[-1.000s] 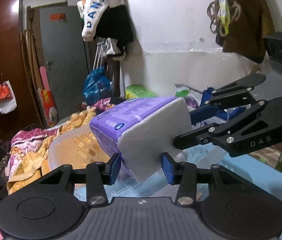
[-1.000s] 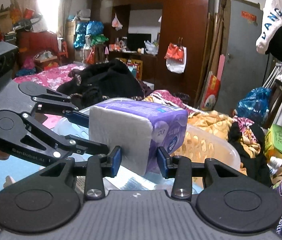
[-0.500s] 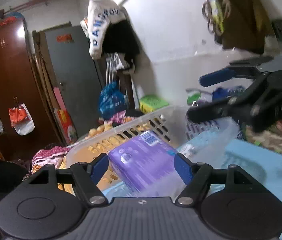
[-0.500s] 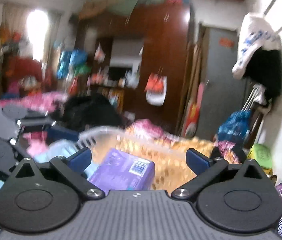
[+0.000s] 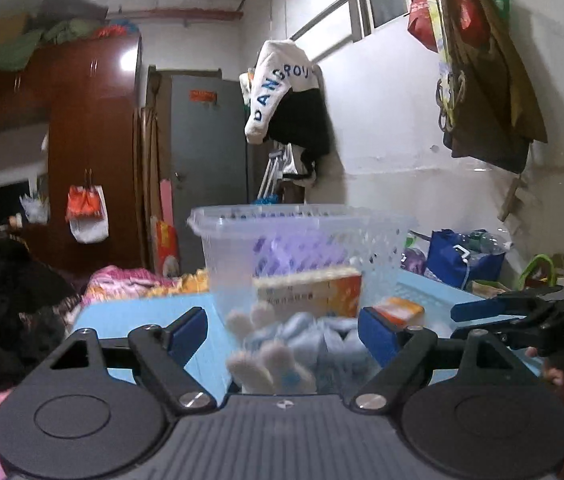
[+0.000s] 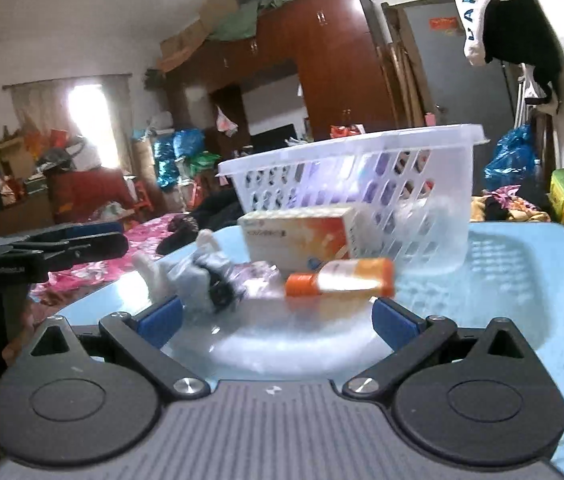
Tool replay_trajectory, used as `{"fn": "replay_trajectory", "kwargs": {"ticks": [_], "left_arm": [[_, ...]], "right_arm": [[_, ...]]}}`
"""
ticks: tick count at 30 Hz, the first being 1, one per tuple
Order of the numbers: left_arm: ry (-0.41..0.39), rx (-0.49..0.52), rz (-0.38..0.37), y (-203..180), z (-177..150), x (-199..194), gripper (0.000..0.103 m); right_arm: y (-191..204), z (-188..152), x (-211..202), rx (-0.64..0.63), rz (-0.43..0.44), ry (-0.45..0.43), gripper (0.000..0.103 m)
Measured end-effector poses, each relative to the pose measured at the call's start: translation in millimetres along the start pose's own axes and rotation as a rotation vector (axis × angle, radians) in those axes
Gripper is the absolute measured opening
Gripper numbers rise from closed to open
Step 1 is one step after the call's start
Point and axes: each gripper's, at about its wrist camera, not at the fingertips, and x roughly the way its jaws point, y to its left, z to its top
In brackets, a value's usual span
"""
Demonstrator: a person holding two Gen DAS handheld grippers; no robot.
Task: Organize objects
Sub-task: 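Grasp the white glove and socks with the right tool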
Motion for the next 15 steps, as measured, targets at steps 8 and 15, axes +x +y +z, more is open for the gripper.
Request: {"fn": "replay_trajectory", "kwargs": {"ticks": [8, 15], "left_arm": [[0.001, 0.014, -0.005, -6, -20, -4, 0.085], [0.007, 0.017, -0.017, -6, -26, -3, 0.085]], "right_arm": [[-17, -15, -15, 0.035, -0.073, -0.026, 0.103], [-23, -16, -14, 0.06, -0.093, -0.029, 0.103]]}}
